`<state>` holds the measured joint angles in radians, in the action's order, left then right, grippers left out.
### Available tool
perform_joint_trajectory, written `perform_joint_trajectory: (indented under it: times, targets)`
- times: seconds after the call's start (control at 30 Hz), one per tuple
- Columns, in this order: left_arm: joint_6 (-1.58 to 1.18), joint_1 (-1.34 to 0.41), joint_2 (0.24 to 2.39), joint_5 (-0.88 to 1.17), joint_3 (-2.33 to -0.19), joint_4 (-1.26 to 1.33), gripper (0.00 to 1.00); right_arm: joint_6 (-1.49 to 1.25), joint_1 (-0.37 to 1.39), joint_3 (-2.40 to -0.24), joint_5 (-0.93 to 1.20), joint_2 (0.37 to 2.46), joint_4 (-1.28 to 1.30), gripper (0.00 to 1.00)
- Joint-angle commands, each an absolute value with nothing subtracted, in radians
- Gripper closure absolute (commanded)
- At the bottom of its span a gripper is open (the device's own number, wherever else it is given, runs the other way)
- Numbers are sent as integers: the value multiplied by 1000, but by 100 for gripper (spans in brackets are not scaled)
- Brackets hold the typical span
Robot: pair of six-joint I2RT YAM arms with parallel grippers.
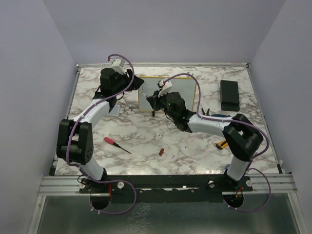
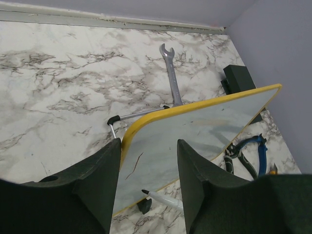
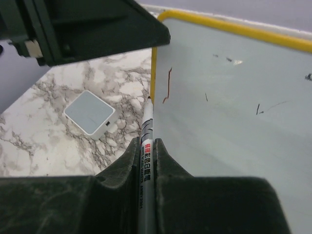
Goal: Write a sentence on the whiteboard
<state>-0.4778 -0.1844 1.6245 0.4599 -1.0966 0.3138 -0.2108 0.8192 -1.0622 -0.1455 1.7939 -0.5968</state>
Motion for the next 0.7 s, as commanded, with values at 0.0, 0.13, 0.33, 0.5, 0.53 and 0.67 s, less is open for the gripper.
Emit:
perform_joint_trajectory:
  times: [0.0, 0.13, 0.33, 0.5, 0.53, 0.67]
  targets:
    - [-471, -193, 1605, 479, -1101, 324, 50, -182, 827, -1068, -181, 1733, -631, 100]
    - [-468, -192, 1604, 477, -1103, 322, 50, -156, 827, -1107, -230, 1758, -621, 99]
    - [-463, -192, 1600, 474, -1101, 318, 51, -130, 825, -1145, -257, 1793, -624, 99]
    - [-463, -193, 1602, 474, -1103, 317, 51, -124, 825, -1168, -251, 1817, -622, 99]
    - [-463, -192, 1603, 474, -1103, 316, 51, -123, 825, -1173, -249, 1822, -621, 99]
    - [-463, -192, 1603, 474, -1103, 316, 52, -121, 825, -1186, -255, 1840, -614, 99]
